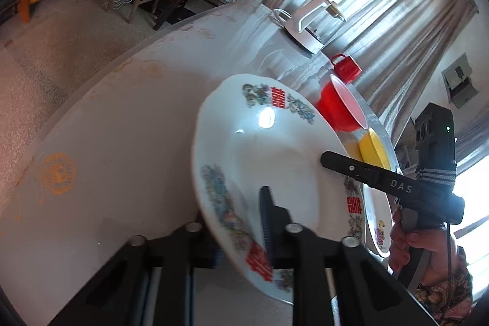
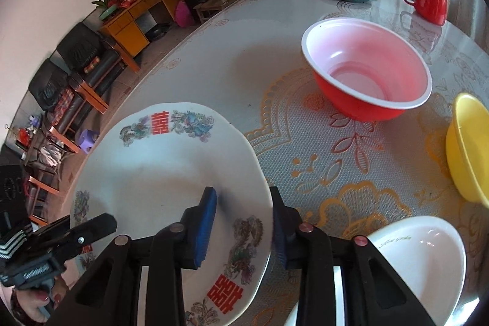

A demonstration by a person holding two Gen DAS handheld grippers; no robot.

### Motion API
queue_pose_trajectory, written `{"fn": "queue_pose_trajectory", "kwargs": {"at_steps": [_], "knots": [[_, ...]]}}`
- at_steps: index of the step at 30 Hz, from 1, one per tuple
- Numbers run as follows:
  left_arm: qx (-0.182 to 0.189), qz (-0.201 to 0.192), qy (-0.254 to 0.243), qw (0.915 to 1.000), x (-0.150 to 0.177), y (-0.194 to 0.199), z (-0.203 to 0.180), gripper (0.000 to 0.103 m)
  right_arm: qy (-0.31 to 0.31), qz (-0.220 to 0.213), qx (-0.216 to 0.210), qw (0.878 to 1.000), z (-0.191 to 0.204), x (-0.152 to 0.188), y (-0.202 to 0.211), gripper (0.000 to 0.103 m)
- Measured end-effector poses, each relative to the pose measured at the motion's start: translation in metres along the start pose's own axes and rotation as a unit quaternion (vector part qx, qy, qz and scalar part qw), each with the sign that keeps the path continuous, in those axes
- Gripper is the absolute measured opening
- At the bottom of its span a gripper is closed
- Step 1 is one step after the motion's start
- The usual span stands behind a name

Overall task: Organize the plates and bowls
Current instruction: 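Grasp the plate rim with the right gripper and lift it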

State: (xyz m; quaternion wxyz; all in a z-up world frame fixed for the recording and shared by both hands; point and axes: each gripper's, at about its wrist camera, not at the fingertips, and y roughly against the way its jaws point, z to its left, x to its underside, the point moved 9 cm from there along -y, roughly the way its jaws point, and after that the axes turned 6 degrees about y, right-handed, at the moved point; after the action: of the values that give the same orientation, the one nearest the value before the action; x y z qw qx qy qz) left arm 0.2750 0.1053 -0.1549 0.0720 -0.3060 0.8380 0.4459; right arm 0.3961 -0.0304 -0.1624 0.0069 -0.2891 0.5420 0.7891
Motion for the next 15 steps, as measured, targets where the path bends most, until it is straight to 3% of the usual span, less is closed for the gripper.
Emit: {"fn": "queue_pose_trajectory", "kwargs": {"at_steps": [4, 6, 7, 10, 12, 15], "knots": [[0.000, 0.000, 0.002, 1.0000, 0.001, 0.002, 0.003, 0.018, 0.003, 0.002, -0.012, 1.000, 0.006, -0.003, -0.003, 0.034], [0.012, -0.001, 0.000, 0.9999, 0.001, 0.003, -0.001, 0.034, 0.004, 0.006, -0.006, 1.000, 0.007, -0.003, -0.006, 0.034], [0.009, -0.002, -0.009, 0.9999, 0.001, 0.002, -0.005, 0.035, 0.002, 0.005, -0.007, 1.000, 0.008, -0.004, -0.007, 0.034], [-0.021, -0.007, -0.042, 0.9989, 0.003, 0.001, -0.010, 0.034, -0.008, 0.001, -0.007, 1.000, 0.008, -0.004, -0.008, 0.034], [-0.047, -0.013, -0.067, 0.9966, 0.005, 0.002, -0.009, 0.026, -0.018, -0.001, -0.012, 1.000, 0.007, -0.003, -0.006, 0.033], [-0.043, -0.017, -0.070, 0.9965, 0.008, 0.006, -0.005, 0.025, -0.031, -0.005, -0.031, 0.999, 0.007, 0.003, -0.001, 0.028]]}}
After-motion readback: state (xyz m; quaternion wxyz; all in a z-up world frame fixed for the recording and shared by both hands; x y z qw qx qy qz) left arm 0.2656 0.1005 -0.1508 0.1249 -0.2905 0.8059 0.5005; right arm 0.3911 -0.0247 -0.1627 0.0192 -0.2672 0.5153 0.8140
